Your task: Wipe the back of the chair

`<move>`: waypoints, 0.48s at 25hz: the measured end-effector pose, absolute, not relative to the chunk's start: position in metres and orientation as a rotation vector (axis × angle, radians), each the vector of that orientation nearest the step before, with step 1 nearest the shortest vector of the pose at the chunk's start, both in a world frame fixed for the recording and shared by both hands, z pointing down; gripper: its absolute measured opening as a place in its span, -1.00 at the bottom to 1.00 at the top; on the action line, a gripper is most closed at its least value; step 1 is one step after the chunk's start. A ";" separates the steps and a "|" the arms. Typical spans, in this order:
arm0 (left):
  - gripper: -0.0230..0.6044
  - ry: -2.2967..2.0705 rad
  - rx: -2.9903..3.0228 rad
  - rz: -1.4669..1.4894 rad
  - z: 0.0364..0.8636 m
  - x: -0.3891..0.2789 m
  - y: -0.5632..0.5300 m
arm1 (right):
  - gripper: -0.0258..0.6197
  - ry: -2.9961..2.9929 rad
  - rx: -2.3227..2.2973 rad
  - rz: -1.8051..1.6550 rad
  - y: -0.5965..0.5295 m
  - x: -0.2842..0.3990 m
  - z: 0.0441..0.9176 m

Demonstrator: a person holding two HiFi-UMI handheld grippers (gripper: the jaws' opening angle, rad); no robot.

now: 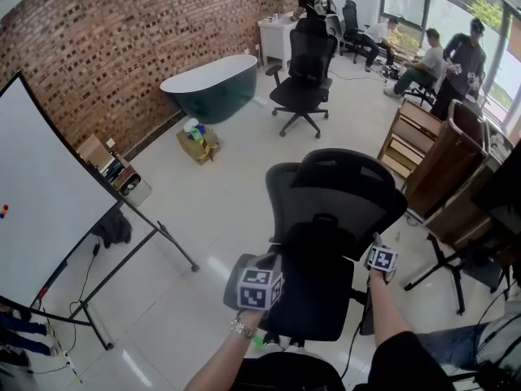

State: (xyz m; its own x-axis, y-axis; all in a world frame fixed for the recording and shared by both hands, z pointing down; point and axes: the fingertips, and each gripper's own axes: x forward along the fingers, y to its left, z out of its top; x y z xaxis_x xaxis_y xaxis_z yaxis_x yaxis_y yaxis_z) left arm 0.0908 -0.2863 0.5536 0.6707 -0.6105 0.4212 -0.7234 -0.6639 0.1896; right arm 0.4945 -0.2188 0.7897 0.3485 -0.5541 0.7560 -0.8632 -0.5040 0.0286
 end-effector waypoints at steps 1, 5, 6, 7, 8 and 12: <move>-0.92 -1.034 2.559 0.461 0.552 0.099 -0.286 | -0.87 -1.243 2.190 1.011 -0.215 0.483 0.780; -0.92 -0.985 2.622 0.450 0.543 0.130 -0.285 | -0.87 -1.624 2.158 1.104 -0.238 0.386 0.698; -0.92 -0.977 2.635 0.452 0.541 0.138 -0.285 | -0.87 -1.709 2.147 1.107 -0.240 0.357 0.673; -0.92 -0.967 2.647 0.454 0.539 0.146 -0.284 | -0.87 -1.774 2.138 1.076 -0.240 0.329 0.649; -0.92 -0.956 2.661 0.454 0.537 0.154 -0.283 | -0.87 -1.817 2.123 1.024 -0.239 0.304 0.629; -0.92 -0.956 2.716 0.484 0.531 0.168 -0.271 | -0.87 -1.865 2.065 0.804 -0.238 0.240 0.581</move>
